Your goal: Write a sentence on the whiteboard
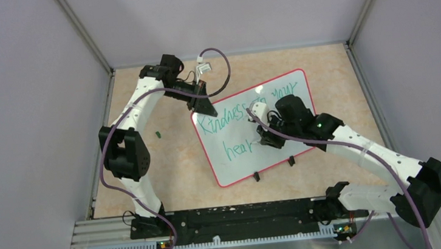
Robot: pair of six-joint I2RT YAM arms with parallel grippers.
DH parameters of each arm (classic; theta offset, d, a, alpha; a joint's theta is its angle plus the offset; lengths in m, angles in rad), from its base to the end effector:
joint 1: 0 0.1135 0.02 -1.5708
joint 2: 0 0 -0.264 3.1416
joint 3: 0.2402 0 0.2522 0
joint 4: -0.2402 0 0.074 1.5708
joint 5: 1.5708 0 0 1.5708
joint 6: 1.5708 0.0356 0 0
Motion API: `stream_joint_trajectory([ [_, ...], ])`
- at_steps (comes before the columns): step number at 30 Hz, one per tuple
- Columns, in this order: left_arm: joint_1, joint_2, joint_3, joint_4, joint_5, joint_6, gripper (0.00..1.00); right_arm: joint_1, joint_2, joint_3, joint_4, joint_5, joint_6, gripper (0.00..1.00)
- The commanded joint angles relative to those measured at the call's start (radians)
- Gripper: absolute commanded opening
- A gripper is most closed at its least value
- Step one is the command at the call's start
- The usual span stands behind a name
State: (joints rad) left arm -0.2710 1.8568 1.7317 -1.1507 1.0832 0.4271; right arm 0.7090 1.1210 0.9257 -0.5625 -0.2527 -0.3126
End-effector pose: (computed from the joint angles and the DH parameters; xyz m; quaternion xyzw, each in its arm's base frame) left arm 0.3494 -0.1297 0.3090 0.3611 0.7706 -0.4985 0.1653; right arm 0.1733 0.1604 0.2880 -0.4889 0.7705 0.1907 0.3618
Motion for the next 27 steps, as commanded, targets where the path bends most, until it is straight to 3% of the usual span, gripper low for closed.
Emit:
stream_joint_trajectory([
  [1, 0.004, -0.002, 0.015, 0.022, -0.136, 0.036, 0.00, -0.025, -0.016, 0.039, 0.038, 0.036, -0.018, 0.00],
  [10, 0.004, -0.001, 0.017, 0.022, -0.132, 0.035, 0.00, -0.026, -0.061, 0.072, -0.039, -0.061, -0.037, 0.00],
  [27, 0.004, -0.003, 0.019, 0.021, -0.134, 0.038, 0.00, -0.025, -0.013, 0.024, 0.023, 0.071, -0.050, 0.00],
])
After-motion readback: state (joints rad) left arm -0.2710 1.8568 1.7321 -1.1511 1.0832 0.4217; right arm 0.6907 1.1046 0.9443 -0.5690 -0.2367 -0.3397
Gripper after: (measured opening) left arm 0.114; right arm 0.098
